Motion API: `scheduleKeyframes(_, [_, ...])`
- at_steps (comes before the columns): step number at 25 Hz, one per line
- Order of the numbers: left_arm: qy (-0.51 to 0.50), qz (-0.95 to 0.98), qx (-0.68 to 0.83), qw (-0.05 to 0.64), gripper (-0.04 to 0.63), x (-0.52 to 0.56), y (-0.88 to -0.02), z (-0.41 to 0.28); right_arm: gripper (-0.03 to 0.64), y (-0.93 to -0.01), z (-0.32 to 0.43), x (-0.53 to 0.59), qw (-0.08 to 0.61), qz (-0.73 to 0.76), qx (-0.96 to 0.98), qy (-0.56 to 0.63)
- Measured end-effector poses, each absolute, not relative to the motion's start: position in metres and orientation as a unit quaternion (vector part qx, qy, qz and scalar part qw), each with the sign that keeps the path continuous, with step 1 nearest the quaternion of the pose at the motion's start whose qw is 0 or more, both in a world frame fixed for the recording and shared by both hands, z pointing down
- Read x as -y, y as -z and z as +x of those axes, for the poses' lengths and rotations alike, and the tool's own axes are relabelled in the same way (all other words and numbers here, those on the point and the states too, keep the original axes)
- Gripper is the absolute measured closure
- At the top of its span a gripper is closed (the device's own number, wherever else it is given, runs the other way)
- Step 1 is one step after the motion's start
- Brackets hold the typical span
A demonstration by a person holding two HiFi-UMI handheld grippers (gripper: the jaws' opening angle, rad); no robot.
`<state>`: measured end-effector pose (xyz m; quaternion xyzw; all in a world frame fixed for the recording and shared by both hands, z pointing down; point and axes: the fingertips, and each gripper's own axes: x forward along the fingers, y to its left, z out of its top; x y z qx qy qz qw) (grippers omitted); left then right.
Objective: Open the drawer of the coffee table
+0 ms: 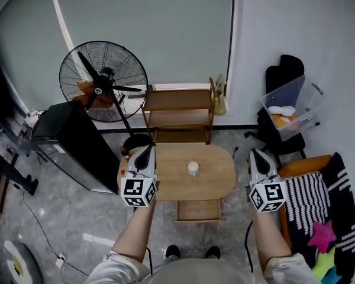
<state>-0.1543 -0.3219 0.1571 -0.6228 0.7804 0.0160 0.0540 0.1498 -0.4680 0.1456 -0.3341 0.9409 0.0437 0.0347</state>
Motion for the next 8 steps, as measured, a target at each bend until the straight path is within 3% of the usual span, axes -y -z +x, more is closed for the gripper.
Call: scheduleKeyframes(8, [-0.02,-0.621,-0.781,0.055,0.597,0.3219,-0.1561,-0.1545,0.612,-0.1464,0.1472,0.4695,0.034,-0.332,-0.942,-0.044])
